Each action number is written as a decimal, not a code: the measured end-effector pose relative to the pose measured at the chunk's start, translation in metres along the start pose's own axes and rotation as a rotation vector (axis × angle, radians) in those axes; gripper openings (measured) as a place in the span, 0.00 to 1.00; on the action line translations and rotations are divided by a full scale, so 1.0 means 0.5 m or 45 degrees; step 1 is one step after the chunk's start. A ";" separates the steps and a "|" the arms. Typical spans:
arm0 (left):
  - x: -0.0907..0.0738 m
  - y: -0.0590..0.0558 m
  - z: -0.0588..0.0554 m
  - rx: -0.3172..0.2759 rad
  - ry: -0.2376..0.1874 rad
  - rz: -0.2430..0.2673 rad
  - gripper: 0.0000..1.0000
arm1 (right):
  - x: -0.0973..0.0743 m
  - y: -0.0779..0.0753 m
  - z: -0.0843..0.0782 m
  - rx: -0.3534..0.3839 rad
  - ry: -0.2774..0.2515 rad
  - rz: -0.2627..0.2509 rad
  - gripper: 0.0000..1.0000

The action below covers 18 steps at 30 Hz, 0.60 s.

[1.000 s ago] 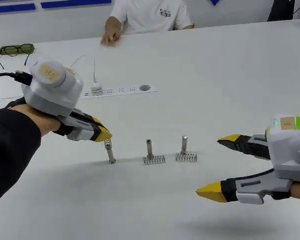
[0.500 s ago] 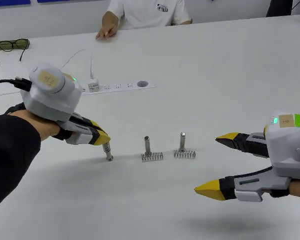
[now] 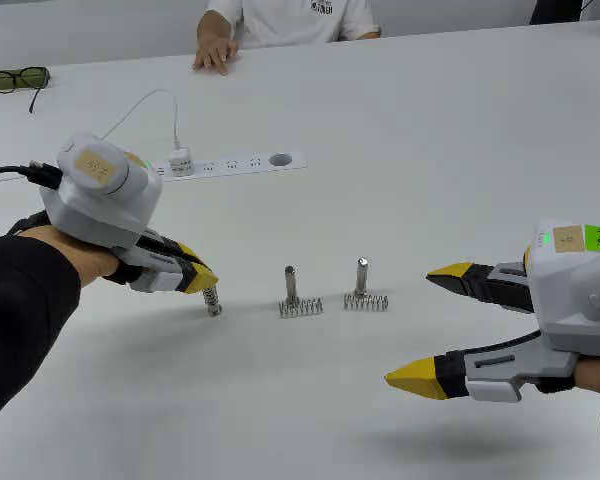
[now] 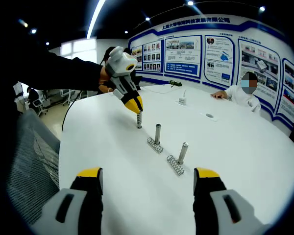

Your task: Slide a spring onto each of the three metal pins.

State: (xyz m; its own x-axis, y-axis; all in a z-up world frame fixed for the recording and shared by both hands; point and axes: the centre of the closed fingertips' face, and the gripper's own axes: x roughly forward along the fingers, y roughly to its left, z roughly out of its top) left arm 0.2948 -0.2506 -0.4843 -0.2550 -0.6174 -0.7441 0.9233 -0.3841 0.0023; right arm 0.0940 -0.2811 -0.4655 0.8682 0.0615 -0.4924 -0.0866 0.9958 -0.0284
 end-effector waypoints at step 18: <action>0.016 -0.002 -0.016 0.006 0.012 -0.003 0.10 | 0.005 0.005 -0.009 0.002 0.019 0.015 0.77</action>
State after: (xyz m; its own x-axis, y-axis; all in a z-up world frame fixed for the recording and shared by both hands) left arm 0.2941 -0.2497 -0.4958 -0.2547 -0.6097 -0.7506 0.9212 -0.3890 0.0034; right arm 0.0941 -0.2787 -0.4706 0.8596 0.0725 -0.5059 -0.0964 0.9951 -0.0210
